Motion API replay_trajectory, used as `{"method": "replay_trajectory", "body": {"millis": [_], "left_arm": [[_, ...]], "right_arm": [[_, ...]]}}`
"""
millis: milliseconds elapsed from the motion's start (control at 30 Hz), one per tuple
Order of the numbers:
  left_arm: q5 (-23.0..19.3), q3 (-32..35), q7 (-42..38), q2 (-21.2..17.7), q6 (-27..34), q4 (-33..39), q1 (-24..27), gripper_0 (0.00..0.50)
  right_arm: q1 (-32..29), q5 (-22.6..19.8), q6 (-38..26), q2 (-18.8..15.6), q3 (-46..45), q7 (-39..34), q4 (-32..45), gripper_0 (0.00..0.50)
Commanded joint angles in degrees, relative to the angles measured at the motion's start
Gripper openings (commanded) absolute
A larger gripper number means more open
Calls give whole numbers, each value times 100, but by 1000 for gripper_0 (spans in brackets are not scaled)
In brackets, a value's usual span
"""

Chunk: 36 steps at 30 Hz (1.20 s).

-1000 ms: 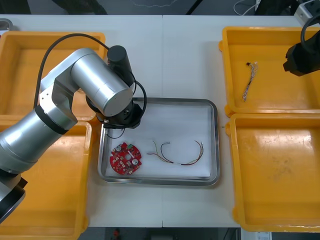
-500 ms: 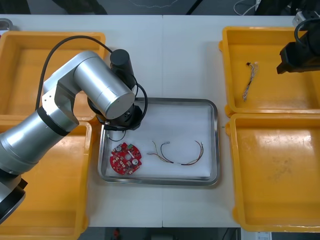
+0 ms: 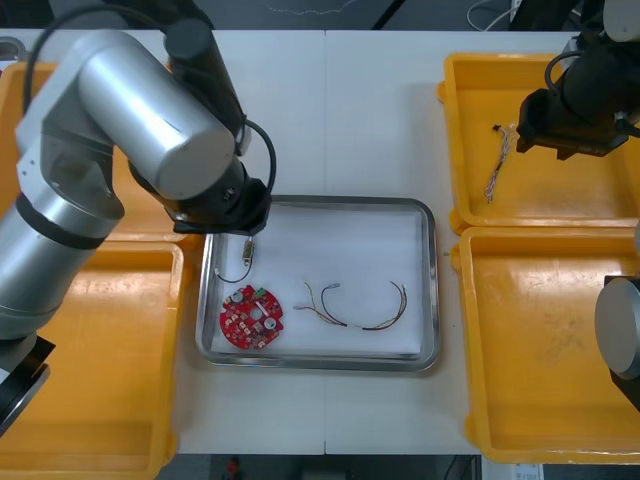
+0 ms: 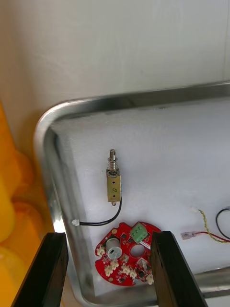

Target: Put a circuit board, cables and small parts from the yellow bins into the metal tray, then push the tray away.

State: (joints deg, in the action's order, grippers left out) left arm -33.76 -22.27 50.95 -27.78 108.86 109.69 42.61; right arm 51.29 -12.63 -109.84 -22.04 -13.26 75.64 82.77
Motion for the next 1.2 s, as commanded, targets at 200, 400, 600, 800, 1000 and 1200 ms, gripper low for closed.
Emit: {"method": "replay_trajectory", "body": {"millis": [200, 400, 600, 800, 1000, 1200], "left_arm": [[-342, 1480, 926, -509, 114, 228, 169, 500], [-377, 2121, 1576, -790, 114, -255, 169, 500], [-175, 2376, 2297, -931, -383, -950, 169, 500], [27, 2385, 2912, -940, -1209, -1627, 169, 500], [19, 2306, 3448, -931, -1965, -2215, 178, 500], [54, 1902, 3633, -940, -2791, -2734, 186, 500]], "right_arm": [[786, 349, 270, 156, 157, -409, -1026, 500], [795, 410, 850, 191, 157, -462, -1298, 500], [795, 551, 1105, 217, 157, -471, -1456, 500], [795, 683, 1562, 270, 166, -559, -1861, 500], [795, 604, 1720, 340, 95, -1148, -2028, 500], [786, 551, 1782, 367, 95, -1394, -2028, 500]]}}
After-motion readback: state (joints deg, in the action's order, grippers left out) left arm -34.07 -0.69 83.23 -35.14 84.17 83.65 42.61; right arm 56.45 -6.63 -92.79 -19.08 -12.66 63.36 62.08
